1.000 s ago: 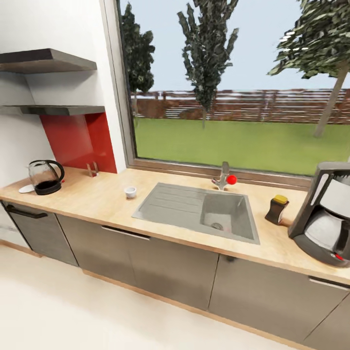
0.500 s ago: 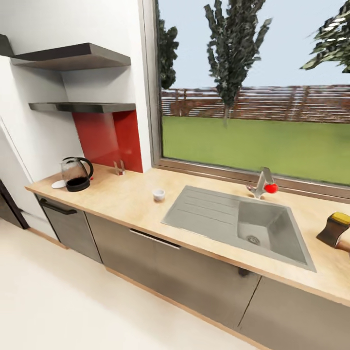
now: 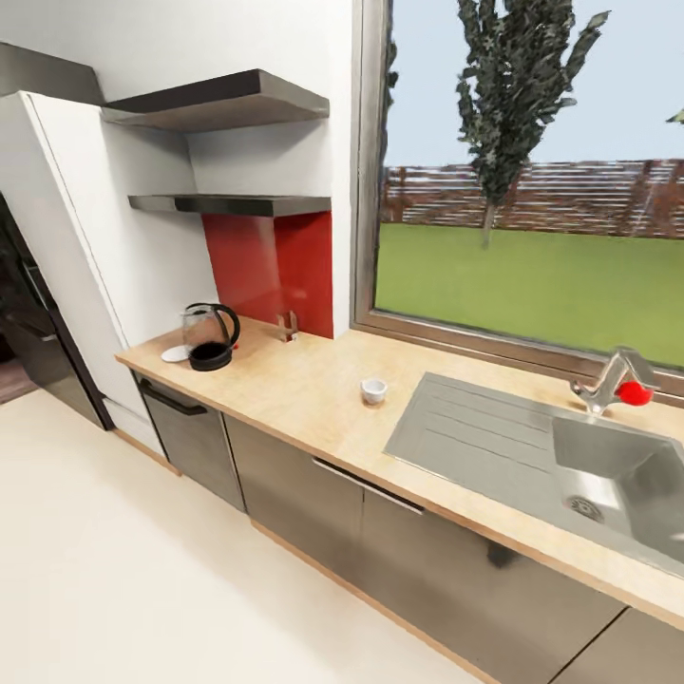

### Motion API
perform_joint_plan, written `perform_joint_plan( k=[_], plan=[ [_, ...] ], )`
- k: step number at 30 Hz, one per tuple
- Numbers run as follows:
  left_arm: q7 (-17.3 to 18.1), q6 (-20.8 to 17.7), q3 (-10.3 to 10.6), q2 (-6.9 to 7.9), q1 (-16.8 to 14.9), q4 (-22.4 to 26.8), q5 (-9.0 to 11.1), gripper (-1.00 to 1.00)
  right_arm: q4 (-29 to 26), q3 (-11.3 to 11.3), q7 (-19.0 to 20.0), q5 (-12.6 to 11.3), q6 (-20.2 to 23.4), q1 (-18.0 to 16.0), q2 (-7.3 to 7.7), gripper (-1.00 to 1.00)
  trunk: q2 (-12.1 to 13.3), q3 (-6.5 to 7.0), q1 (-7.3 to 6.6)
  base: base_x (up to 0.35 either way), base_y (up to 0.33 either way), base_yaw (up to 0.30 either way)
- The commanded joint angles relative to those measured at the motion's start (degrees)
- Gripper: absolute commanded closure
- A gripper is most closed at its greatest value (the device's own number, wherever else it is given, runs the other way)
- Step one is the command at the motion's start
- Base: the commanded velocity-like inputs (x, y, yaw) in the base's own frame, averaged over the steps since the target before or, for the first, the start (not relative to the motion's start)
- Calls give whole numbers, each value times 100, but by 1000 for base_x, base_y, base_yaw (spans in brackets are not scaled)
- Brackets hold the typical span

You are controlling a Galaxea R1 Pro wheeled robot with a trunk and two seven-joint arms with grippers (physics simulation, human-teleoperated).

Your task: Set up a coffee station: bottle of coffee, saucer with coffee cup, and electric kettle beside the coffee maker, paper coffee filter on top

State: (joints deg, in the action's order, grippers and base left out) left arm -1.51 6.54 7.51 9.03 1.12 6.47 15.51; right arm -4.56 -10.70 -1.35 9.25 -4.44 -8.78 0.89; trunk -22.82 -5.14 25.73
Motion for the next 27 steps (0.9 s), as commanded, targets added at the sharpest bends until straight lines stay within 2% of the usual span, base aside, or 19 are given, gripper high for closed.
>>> perform_joint_plan(
  k=[1,27],
  plan=[
    [-16,6,49,2,3,12,49,-100,8,-47,-14,60,-22,-7,-1,-100,-10,-16,5,179,297,235],
    [-16,-3,58,11,3,9,49,-100,16,-47,-14,60,-22,-8,-1,-100,-10,-157,5,178,298,235]
  ],
)
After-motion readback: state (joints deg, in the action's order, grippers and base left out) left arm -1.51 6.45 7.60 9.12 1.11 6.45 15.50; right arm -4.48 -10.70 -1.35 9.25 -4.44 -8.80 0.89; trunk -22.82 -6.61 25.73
